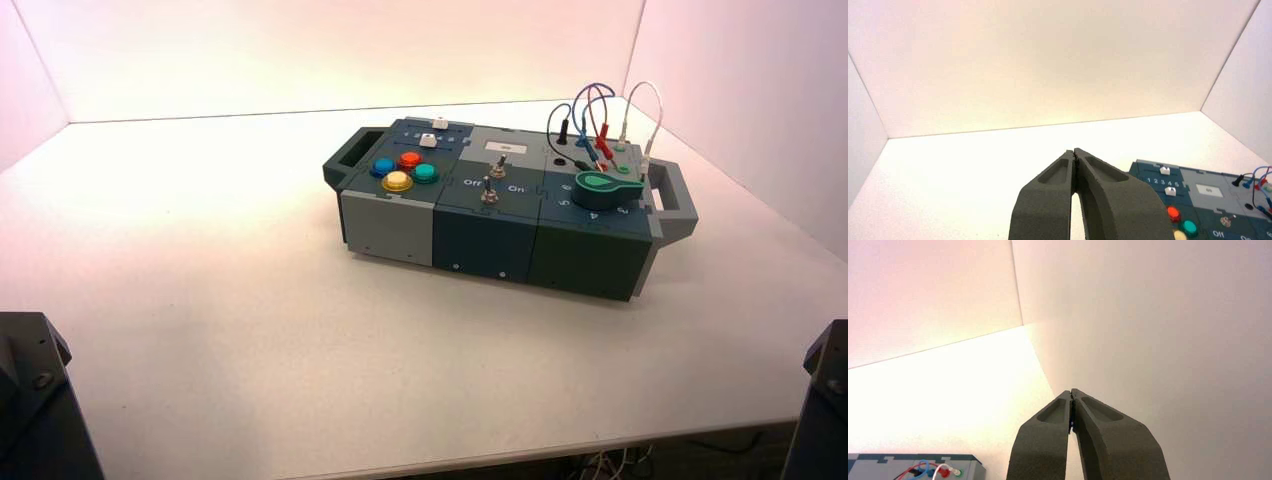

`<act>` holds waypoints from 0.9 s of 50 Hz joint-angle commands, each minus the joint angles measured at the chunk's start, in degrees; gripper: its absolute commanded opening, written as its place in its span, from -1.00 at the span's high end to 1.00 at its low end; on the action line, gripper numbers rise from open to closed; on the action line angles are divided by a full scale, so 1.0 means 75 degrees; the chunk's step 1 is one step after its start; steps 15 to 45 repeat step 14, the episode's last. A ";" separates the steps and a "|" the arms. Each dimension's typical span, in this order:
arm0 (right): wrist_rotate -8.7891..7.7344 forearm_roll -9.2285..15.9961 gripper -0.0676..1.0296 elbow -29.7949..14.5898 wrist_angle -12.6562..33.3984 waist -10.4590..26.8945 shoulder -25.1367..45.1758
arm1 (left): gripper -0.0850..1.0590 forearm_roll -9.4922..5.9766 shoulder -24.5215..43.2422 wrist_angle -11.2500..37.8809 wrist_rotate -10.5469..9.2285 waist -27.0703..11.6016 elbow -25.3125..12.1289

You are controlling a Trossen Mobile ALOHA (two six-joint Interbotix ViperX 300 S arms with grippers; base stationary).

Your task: Move the right gripper to the right.

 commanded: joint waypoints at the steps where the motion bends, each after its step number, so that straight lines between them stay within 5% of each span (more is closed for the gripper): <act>1: 0.0023 -0.0012 0.92 -0.0164 0.0012 -0.0047 -0.0105 | 0.91 0.0012 0.0082 -0.0035 0.0047 -0.0047 -0.0199; 45: 0.0023 0.0000 0.92 -0.0035 0.0082 0.0000 -0.0445 | 0.91 0.0012 0.0117 -0.0047 0.0047 -0.0047 -0.0199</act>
